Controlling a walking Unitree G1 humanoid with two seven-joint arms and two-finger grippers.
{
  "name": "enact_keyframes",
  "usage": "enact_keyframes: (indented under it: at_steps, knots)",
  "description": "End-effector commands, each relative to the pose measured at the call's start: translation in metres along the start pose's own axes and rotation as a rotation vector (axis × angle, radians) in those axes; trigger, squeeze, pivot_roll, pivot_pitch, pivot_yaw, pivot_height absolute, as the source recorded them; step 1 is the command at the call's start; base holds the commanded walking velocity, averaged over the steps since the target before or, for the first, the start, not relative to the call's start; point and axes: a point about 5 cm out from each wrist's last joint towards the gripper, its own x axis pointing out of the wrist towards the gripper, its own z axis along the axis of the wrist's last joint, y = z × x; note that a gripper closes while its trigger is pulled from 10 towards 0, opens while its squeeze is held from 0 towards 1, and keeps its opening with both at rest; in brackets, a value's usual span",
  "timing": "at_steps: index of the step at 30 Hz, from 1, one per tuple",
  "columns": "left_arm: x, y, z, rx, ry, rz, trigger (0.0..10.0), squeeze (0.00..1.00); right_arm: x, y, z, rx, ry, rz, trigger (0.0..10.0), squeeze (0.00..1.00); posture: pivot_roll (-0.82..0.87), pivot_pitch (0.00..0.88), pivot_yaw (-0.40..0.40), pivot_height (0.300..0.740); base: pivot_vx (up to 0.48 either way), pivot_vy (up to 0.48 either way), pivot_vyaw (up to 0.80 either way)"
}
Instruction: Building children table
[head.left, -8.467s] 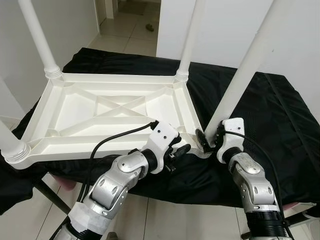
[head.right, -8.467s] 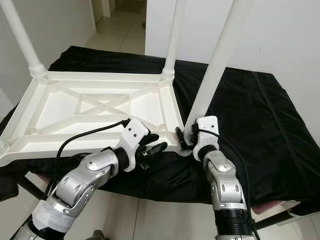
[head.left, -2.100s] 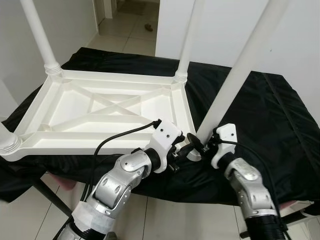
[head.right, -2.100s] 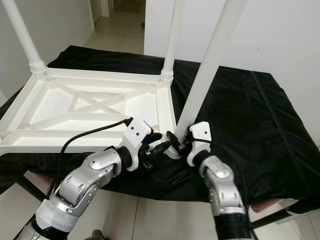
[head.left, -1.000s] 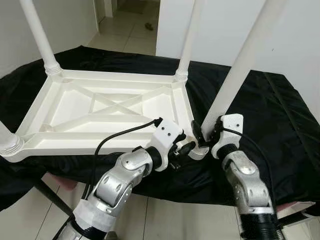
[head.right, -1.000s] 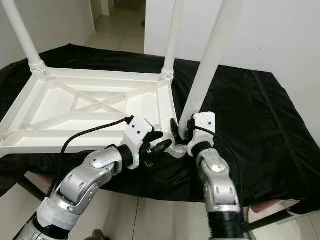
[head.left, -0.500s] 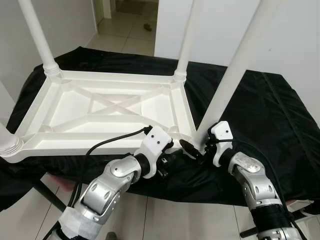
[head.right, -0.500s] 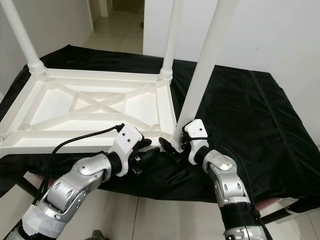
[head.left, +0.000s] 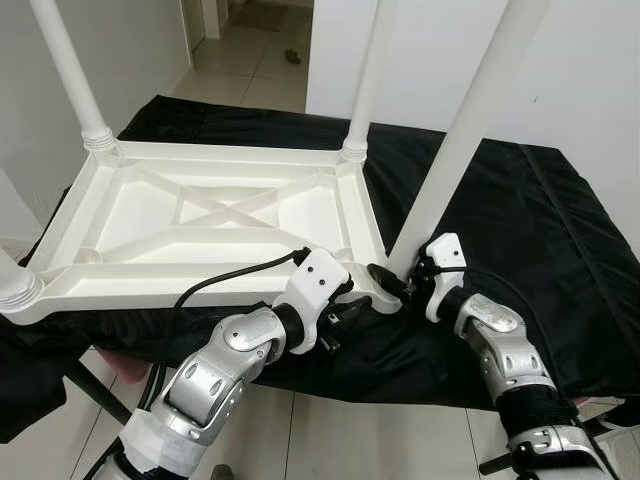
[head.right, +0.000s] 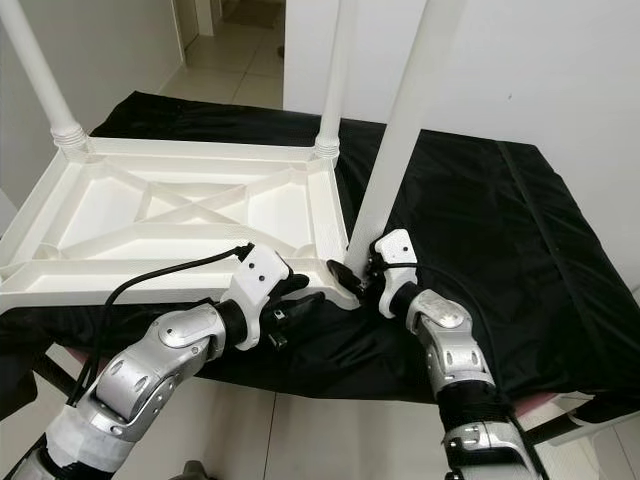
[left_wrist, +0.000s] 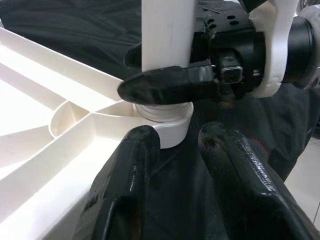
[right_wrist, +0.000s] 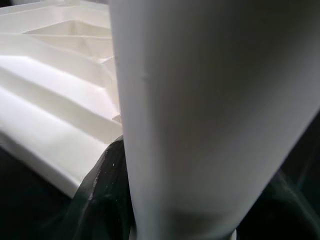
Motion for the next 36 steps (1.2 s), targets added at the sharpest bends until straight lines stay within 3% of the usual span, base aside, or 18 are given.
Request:
enact_keyframes:
  at_steps: [1, 4, 6, 7, 12, 18, 20, 28, 29, 30, 31, 33, 34, 36]
  knots:
    - [0.004, -0.007, 0.001, 0.013, -0.005, -0.093, 10.0, 0.0, -0.003, -0.002, -0.003, -0.004, 0.021, -0.086, 0.0, 0.0, 0.02, 0.0, -0.055, 0.74, 0.0, 0.0, 0.0]
    - [0.005, -0.009, 0.001, 0.011, -0.005, -0.102, 10.0, 0.0, -0.004, -0.001, -0.005, 0.022, 0.026, -0.148, 0.0, 0.0, 0.02, 0.0, -0.054, 0.74, 0.0, 0.0, 0.0]
    - [0.008, -0.012, 0.0, 0.003, -0.004, -0.113, 10.0, 0.0, -0.008, 0.0, -0.007, 0.051, 0.031, -0.282, 0.0, 0.0, 0.01, 0.02, -0.055, 0.74, 0.0, 0.0, 0.0]
    - [0.008, -0.012, 0.0, 0.003, -0.004, -0.113, 10.0, 0.0, -0.008, 0.0, -0.007, 0.051, 0.031, -0.282, 0.0, 0.0, 0.01, 0.02, -0.055, 0.74, 0.0, 0.0, 0.0]
    - [0.009, -0.014, -0.002, -0.016, -0.006, -0.113, 10.0, 0.0, -0.018, 0.004, -0.009, 0.069, 0.028, -0.51, 0.0, 0.0, 0.01, 0.033, -0.066, 0.74, 0.0, 0.0, 0.0]
    - [0.009, -0.012, -0.003, -0.021, -0.006, -0.097, 10.0, 0.0, -0.025, 0.013, -0.01, 0.067, 0.044, -0.642, 0.0, 0.0, 0.01, 0.037, -0.074, 0.74, 0.0, 0.0, 0.0]
    - [0.009, -0.006, -0.001, -0.021, -0.014, -0.073, 10.0, 0.0, -0.033, 0.021, -0.009, 0.079, 0.08, -0.756, 0.0, 0.0, 0.01, 0.043, -0.079, 0.74, 0.0, 0.0, 0.0]
    - [0.008, 0.001, 0.002, -0.022, -0.021, -0.047, 10.0, 0.0, -0.04, 0.027, -0.005, 0.086, 0.08, -0.773, 0.0, 0.0, 0.01, 0.049, -0.073, 0.74, 0.0, 0.0, 0.0]
    - [0.006, 0.003, 0.001, -0.015, -0.014, -0.042, 10.0, 0.0, -0.039, 0.03, -0.005, 0.106, 0.076, -0.752, 4.6, 0.0, 0.01, 0.048, -0.071, 0.74, 0.0, 0.0, 0.0]
    - [0.006, 0.003, 0.001, -0.015, -0.014, -0.042, 10.0, 0.0, -0.039, 0.03, -0.005, 0.106, 0.076, -0.752, 4.6, 0.0, 0.01, 0.048, -0.071, 0.74, 0.0, 0.0, 0.0]
    - [0.006, 0.005, 0.001, -0.013, -0.011, -0.039, 10.0, 0.0, -0.039, 0.032, -0.005, 0.117, 0.066, -0.736, 10.0, 0.8, 0.01, 0.049, -0.066, 0.74, 0.0, 0.0, 0.0]
    - [0.005, 0.006, 0.001, -0.012, -0.009, -0.037, 10.0, 0.0, -0.038, 0.033, -0.004, 0.124, 0.06, -0.73, 10.0, 0.8, 0.01, 0.049, -0.066, 0.74, 0.0, 0.0, 0.0]
    - [0.004, 0.009, 0.003, -0.009, -0.014, -0.035, 10.0, 0.0, -0.031, 0.032, 0.0, 0.127, 0.023, -0.637, 10.0, 1.0, 0.0, 0.047, -0.058, 0.74, 0.0, 0.0, 0.0]
    - [0.004, 0.01, 0.003, -0.008, -0.015, -0.034, 10.0, 0.0, -0.028, 0.032, 0.001, 0.132, 0.015, -0.591, 10.0, 1.0, 0.0, 0.044, -0.054, 0.74, 0.0, 0.0, 0.0]
